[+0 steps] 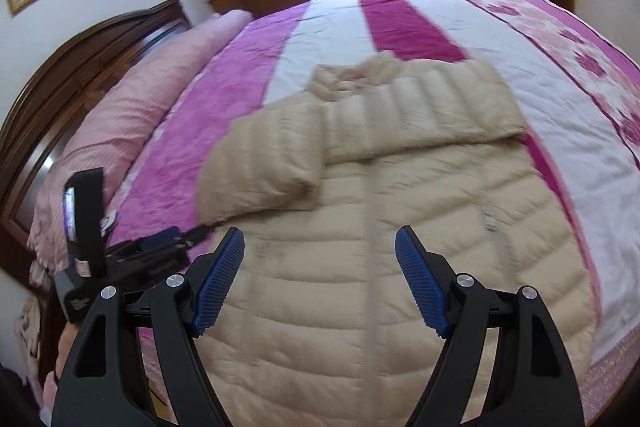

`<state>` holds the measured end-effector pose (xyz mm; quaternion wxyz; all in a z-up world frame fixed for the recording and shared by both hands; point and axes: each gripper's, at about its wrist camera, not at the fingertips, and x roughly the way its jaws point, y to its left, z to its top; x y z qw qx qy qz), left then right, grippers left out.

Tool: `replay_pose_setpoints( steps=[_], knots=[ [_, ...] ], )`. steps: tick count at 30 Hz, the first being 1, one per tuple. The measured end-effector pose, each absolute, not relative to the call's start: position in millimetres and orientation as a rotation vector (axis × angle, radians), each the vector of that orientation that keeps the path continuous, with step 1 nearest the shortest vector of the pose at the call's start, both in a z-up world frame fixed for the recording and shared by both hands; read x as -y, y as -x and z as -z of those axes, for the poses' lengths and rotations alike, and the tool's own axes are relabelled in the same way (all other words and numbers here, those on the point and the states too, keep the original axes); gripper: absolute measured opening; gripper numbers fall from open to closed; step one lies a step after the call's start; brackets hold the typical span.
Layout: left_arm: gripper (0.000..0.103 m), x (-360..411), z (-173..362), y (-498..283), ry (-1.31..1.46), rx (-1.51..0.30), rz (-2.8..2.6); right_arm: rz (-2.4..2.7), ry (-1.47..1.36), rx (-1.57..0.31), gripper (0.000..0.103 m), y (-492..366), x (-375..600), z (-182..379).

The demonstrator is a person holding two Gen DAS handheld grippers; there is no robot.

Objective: Fold large clothes
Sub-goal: 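Grasp the opposite side panel edge with the right tool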

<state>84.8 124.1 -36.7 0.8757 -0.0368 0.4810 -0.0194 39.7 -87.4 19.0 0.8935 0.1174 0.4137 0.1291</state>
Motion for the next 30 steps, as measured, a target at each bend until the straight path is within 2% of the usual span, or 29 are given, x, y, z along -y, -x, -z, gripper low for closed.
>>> replay_pose_setpoints(
  steps=[15,26,30],
  knots=[
    [0.053,-188,71,-94,0.149,-1.037,-0.025,-0.297,-0.048,-0.949,0.078,-112,-30,18],
    [0.053,-211,92,-91,0.153,-1.054,-0.028,-0.290,0.093,-1.019,0.078,-153,-87,73],
    [0.053,-222,95,-87,0.144,-1.040,-0.057,-0.282,0.241,-1.017,0.078,-159,-105,89]
  ],
)
